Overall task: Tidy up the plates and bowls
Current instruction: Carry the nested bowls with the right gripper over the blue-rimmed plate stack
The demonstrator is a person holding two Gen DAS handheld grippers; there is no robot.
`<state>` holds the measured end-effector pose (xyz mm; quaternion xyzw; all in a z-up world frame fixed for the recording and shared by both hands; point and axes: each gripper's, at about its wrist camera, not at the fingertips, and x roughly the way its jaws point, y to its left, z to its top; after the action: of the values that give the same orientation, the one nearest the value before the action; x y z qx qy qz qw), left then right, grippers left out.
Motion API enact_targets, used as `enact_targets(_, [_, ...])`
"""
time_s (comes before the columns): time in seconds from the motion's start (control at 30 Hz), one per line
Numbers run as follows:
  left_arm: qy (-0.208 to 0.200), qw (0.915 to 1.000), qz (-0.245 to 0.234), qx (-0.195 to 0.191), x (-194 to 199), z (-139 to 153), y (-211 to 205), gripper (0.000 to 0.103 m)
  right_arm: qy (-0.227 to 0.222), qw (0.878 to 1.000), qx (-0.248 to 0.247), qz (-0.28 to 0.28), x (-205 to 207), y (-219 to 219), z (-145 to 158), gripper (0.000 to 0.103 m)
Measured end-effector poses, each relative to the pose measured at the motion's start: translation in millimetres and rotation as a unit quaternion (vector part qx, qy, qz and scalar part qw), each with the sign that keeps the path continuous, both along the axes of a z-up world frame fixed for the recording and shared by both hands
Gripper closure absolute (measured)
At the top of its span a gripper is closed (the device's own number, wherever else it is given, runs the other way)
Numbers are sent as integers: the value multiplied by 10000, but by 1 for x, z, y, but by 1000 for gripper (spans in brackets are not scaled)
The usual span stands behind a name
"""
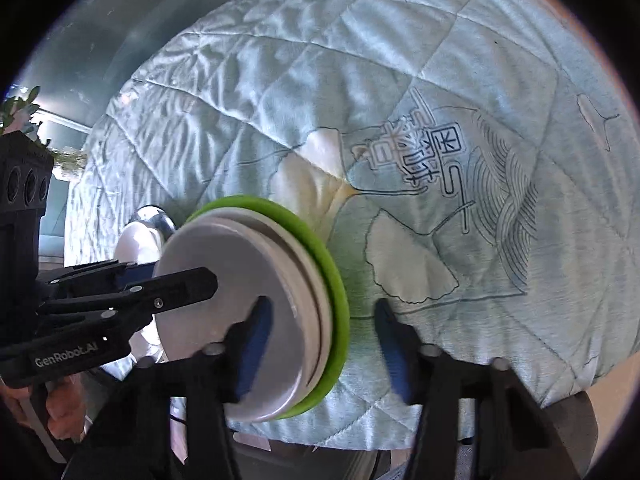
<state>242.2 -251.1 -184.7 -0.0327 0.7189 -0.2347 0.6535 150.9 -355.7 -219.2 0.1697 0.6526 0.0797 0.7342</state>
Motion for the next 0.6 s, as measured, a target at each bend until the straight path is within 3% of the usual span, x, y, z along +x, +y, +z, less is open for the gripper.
enact_targets(0.17, [6, 9998, 176, 13, -1, -5, 1, 86, 35, 9999, 102, -92, -2, 0, -5, 78])
enact_targets(0.43, [-59, 9995, 313, -46, -11, 3, 14, 87, -36, 9998, -166, -84, -2, 9, 5, 80])
enact_targets(0.6, [-404, 9982, 435, -91, -22, 46, 27, 87, -266, 9994, -177, -162, -7, 14, 34, 80])
